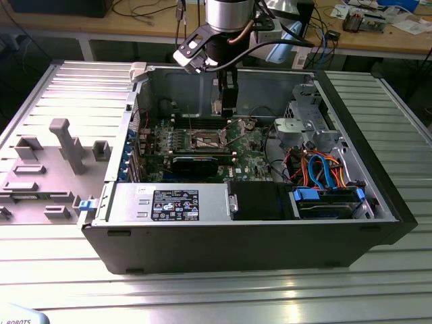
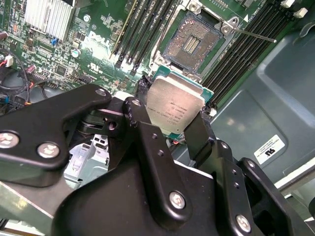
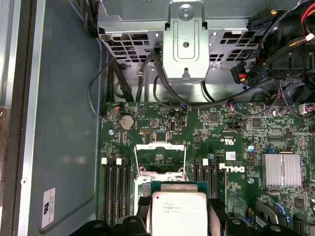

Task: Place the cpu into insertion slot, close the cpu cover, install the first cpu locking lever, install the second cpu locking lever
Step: 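Place the cpu into insertion slot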

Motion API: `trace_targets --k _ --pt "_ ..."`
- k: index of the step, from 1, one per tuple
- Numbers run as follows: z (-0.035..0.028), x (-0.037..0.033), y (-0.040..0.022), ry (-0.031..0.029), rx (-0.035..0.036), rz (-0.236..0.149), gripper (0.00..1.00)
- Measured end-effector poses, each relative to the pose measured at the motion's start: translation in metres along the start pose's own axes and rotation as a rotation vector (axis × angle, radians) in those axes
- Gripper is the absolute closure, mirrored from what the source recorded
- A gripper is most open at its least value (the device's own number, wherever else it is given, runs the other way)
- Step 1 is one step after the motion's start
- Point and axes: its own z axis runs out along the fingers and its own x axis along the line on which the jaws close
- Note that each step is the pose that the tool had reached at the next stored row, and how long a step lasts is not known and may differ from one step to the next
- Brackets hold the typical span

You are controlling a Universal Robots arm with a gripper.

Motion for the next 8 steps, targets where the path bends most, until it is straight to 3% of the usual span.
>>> trace_targets --k 4,5,6,8 --pt "0.0000 0.0000 0.0000 -0.0001 0.0000 0.001 0.46" --pt "0.0035 -0.0001 -0.0003 -0.0001 0.0006 0.001 0.46" --pt "0.0132 -0.0003 -0.0010 -0.0089 0.0041 0.004 0.46" --pt "0.0134 -0.0002 -0.0010 -0.0078 0.0039 0.004 0.46"
